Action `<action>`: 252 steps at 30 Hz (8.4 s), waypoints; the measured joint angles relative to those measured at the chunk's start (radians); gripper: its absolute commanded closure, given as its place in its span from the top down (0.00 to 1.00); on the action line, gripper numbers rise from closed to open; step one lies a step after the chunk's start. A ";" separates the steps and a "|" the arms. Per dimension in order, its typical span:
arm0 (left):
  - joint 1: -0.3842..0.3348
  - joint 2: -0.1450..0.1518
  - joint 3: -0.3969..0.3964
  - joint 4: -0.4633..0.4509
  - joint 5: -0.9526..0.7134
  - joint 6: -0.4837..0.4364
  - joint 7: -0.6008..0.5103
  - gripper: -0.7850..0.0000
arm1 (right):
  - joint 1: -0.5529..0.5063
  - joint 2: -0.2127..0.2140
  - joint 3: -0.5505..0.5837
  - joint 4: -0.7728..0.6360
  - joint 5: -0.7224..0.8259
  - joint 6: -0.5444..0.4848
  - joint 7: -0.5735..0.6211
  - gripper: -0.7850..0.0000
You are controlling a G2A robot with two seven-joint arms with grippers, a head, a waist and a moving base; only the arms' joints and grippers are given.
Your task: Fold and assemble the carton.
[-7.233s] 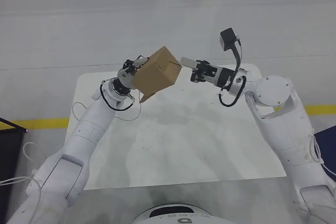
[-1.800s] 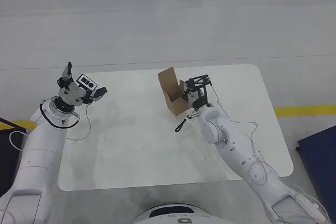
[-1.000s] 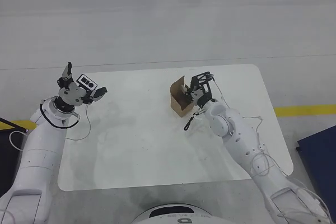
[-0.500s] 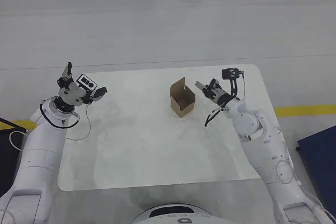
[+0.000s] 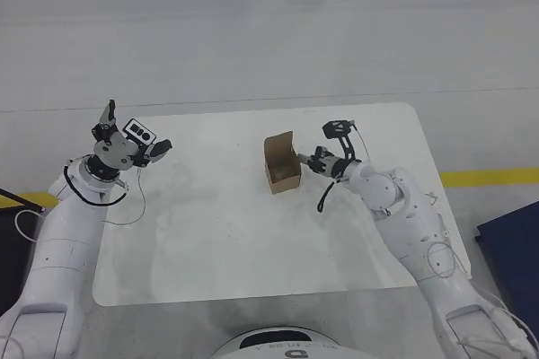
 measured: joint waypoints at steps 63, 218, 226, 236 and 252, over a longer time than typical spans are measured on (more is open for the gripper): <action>-0.234 -0.134 0.519 0.125 0.786 -0.483 0.336 1.00 | 0.065 -0.009 -0.002 0.100 0.411 0.069 0.213 0.91; -0.338 -0.165 0.553 -0.196 1.481 -0.020 0.230 0.00 | -0.092 0.045 0.095 -0.022 0.522 -0.285 0.189 0.87; -0.284 -0.138 0.503 -0.282 1.509 0.029 0.231 1.00 | -0.066 0.044 0.047 0.026 0.414 -0.359 0.152 1.00; -0.156 -0.076 0.279 -0.371 1.406 -0.088 0.266 1.00 | -0.052 0.040 -0.040 -0.078 0.118 -0.320 0.046 1.00; -0.167 -0.075 0.273 -0.221 1.336 -0.048 0.268 0.94 | -0.020 0.026 -0.091 -0.084 0.082 -0.394 -0.157 1.00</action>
